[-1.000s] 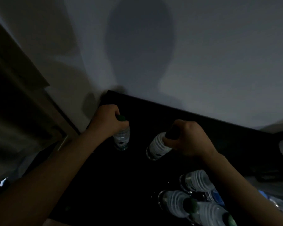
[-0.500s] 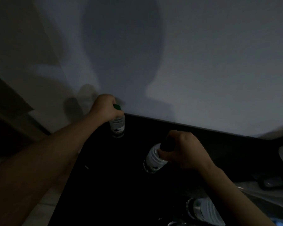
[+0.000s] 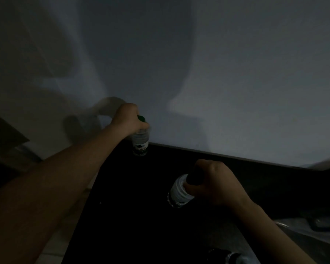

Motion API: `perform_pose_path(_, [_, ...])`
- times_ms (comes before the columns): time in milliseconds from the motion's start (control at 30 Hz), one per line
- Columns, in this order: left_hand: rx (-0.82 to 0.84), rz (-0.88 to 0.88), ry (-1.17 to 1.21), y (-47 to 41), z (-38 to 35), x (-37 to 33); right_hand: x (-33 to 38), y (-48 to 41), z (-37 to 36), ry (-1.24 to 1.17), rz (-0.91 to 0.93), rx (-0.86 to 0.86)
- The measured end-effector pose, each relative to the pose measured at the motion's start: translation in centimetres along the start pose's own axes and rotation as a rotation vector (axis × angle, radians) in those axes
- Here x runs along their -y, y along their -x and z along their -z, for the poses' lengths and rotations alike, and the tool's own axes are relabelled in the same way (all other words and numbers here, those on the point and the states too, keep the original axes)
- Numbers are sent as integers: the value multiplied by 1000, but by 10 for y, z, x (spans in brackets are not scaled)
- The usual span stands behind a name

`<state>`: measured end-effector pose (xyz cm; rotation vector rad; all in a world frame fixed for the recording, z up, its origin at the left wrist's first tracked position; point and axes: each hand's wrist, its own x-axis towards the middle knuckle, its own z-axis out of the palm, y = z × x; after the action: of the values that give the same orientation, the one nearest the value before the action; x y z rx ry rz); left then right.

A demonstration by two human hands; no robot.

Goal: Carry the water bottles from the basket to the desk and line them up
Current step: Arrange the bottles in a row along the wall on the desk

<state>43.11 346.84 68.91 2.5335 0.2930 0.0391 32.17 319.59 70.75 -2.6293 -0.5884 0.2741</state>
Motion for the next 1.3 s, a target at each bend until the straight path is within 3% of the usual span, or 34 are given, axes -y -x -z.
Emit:
perform_pose_path(500, [56,-14,-92,-17,-4,3,-8,-22,1,-18,-26,36])
perform_pose_path(933, [111,-9,-102,-18,-3,9,7,-78,8,39,-86,-50])
perform_pose_path(1300, [56,-42,-81,-20,-9,20,20,-145,10,126,-39,-105])
